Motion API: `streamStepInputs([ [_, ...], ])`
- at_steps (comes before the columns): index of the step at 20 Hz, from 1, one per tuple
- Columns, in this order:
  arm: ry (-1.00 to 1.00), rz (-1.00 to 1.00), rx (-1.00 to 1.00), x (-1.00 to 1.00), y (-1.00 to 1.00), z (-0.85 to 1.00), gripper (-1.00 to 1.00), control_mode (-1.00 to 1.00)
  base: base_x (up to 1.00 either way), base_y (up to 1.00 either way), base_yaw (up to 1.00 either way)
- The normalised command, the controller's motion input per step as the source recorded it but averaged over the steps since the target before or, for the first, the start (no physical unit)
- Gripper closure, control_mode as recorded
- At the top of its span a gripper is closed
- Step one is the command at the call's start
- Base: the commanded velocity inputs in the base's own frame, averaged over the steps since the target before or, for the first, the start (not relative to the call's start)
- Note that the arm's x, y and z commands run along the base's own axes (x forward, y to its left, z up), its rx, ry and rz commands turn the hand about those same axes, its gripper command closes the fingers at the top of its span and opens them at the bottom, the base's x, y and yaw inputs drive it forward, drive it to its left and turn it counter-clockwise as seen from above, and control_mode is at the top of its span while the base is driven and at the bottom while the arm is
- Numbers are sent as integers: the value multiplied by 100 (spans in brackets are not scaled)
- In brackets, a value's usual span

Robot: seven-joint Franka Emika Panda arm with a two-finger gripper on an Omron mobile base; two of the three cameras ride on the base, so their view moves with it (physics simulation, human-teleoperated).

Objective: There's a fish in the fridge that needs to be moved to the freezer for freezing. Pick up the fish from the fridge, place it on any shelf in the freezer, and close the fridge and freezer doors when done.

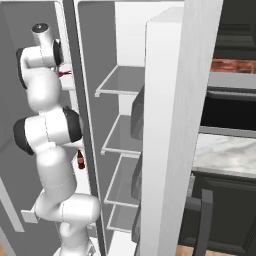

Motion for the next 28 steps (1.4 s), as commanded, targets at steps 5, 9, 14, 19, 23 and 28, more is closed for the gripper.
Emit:
streamStepInputs([
  [5, -18, 0, 0, 0, -14, -1, -100, -100, 0, 0, 0],
  [9, 0, 0, 1, 0, -14, 0, -100, -100, 0, 0, 0],
  [14, 4, 0, 0, 0, -12, 0, -100, -100, 0, 0, 0],
  [19, 6, 0, 0, -11, -5, 15, -100, -100, 0, 0, 0],
  [23, 0, 0, 0, -57, -24, 5, -100, -100, 0, 0, 0],
  [28, 0, 0, 0, -74, -53, 0, -100, -100, 0, 0, 0],
])
